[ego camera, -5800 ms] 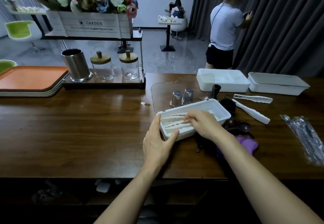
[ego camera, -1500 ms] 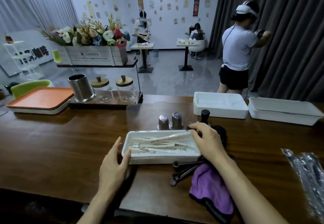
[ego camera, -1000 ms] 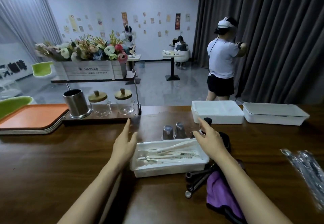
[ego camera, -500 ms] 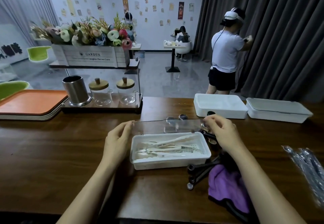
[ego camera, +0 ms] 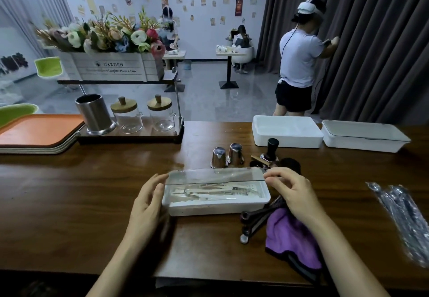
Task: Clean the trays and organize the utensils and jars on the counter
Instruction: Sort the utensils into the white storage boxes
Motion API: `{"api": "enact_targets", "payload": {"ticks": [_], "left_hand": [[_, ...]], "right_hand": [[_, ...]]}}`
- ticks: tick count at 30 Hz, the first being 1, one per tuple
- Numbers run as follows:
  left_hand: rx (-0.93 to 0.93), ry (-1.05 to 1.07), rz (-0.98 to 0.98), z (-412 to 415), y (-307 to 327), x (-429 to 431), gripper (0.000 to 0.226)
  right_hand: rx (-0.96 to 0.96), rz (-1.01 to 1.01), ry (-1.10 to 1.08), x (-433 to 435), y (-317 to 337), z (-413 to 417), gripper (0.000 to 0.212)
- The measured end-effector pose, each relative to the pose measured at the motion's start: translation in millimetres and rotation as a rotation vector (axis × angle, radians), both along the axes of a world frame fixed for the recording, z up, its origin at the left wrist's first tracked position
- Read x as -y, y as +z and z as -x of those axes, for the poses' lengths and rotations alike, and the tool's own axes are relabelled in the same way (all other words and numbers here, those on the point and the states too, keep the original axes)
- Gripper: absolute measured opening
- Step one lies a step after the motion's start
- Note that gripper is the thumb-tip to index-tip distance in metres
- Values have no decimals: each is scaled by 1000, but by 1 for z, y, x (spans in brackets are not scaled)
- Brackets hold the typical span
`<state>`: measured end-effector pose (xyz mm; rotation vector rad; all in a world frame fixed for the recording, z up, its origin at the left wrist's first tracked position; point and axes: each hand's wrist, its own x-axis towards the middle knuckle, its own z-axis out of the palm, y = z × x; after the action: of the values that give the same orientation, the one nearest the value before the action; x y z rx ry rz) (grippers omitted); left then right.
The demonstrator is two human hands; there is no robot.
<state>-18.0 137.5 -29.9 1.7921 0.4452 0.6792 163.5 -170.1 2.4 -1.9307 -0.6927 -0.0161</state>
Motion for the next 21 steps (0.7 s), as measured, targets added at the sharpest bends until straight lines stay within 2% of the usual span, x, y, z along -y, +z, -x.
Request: {"api": "enact_targets", "payload": {"ticks": [3, 7, 11, 15, 18, 21], "left_hand": [[-46, -28, 43, 8, -10, 3, 41], [-66, -22, 65, 14, -14, 9, 38], [-62, -53, 113, 19, -21, 15, 37], [-65, -86, 159, 23, -30, 14, 50], [-48, -81, 174, 24, -32, 15, 38], [-55, -38, 80, 22, -27, 16, 33]], "right_hand": [[99, -19, -23, 5, -8, 7, 20], [196, 11, -57, 10, -14, 16, 28], [203, 91, -96, 14, -23, 24, 31], [182, 150, -127, 14, -30, 32, 36], [183, 219, -145, 13, -32, 38, 33], [197, 259, -163, 9, -34, 41, 24]]}}
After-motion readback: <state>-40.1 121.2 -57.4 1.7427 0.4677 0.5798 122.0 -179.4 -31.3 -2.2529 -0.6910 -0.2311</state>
